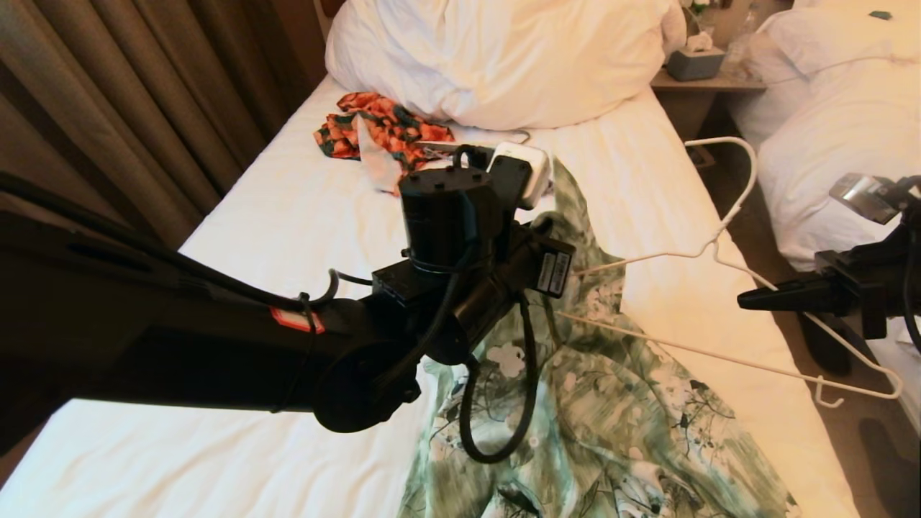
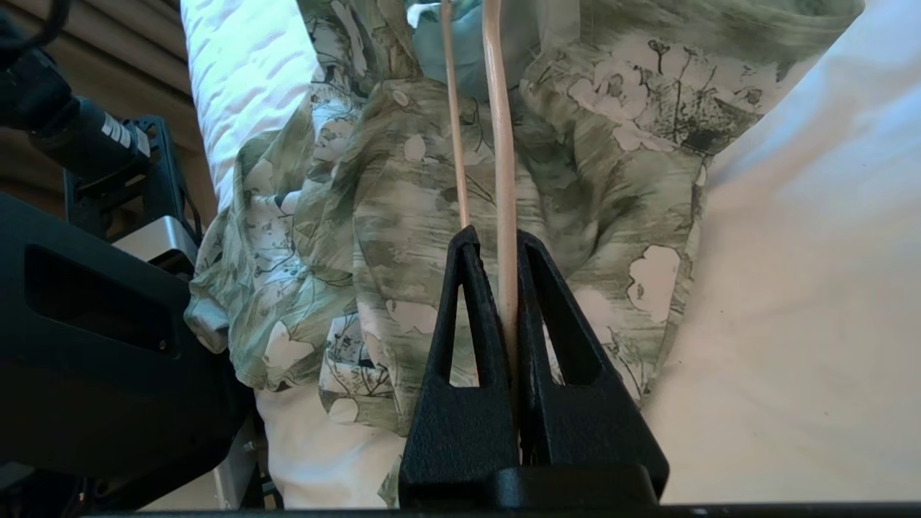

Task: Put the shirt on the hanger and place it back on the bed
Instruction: Hook one side of the shirt onto the hanger

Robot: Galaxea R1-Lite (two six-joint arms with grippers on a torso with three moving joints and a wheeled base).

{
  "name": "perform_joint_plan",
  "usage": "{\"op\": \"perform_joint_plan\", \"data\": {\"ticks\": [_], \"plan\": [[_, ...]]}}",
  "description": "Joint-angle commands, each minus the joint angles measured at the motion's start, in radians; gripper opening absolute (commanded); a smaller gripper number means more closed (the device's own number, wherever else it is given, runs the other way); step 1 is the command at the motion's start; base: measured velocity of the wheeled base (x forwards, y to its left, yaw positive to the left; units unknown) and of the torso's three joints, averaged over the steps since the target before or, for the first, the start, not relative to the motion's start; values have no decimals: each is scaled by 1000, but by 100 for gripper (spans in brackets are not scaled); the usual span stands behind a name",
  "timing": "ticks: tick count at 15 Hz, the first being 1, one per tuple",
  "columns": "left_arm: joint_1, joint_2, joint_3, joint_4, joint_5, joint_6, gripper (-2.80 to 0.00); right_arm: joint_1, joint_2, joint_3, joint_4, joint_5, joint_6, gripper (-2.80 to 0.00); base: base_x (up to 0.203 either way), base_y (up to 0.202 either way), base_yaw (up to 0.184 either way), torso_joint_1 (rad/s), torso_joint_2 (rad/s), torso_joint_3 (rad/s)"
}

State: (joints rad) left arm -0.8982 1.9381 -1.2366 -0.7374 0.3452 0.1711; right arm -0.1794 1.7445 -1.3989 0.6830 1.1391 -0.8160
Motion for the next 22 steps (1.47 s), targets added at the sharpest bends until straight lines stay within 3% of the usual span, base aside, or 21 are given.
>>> {"op": "perform_joint_plan", "data": {"ticks": [1, 8, 22], "plan": [[-28, -1, -20, -4, 11, 1, -280, 8, 12, 0, 3, 5, -5, -280, 0, 0, 0, 0, 0, 0], [-87, -7, -66, 20, 18, 1, -280, 109, 79, -5, -138, 5, 65, -280, 0, 0, 0, 0, 0, 0], [-265, 75, -144, 14, 57, -44, -280, 230, 102, -58, -157, -15, 100, -280, 0, 0, 0, 0, 0, 0]]}}
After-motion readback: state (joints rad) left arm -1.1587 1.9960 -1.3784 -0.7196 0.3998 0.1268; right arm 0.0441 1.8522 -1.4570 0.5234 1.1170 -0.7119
